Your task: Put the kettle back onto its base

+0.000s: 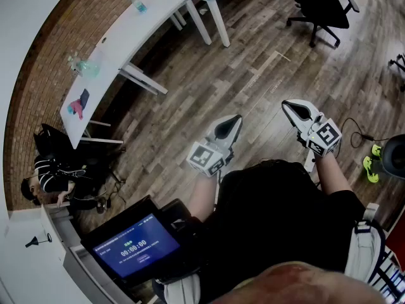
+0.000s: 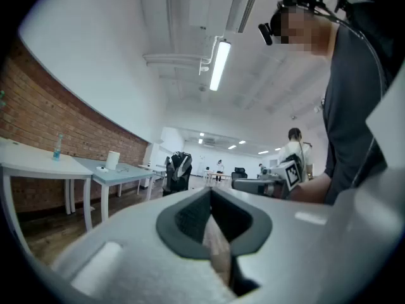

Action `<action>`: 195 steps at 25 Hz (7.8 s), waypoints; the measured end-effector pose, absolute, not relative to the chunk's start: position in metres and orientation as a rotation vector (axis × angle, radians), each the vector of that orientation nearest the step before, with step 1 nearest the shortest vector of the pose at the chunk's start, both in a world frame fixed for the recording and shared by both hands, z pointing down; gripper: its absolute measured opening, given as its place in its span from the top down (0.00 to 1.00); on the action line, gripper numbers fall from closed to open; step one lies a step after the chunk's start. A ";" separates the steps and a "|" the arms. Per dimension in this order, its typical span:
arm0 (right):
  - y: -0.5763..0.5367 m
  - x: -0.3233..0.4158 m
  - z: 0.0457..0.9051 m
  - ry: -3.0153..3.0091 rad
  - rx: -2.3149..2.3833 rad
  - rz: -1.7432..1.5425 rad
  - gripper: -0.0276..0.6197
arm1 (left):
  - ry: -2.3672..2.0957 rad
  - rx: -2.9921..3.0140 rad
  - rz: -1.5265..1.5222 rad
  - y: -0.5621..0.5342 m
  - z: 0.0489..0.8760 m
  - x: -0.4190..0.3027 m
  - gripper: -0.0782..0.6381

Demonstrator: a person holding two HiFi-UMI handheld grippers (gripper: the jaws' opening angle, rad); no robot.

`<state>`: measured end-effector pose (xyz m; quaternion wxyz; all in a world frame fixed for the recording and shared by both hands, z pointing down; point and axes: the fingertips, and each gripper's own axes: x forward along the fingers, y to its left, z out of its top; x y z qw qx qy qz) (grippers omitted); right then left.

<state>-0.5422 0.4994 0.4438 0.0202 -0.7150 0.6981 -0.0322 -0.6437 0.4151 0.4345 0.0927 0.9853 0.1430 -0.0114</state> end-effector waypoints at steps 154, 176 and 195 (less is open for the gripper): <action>0.267 -0.290 0.478 2.429 -2.111 -0.207 0.95 | 0.606 2.813 0.087 0.224 0.476 -0.320 0.89; 0.246 -0.141 0.483 2.347 -1.845 -0.264 0.95 | 0.414 2.925 0.141 0.197 0.472 -0.188 0.89; 0.163 -0.038 0.470 2.187 -2.024 -0.207 0.95 | 0.601 2.855 0.111 0.104 0.462 -0.086 0.89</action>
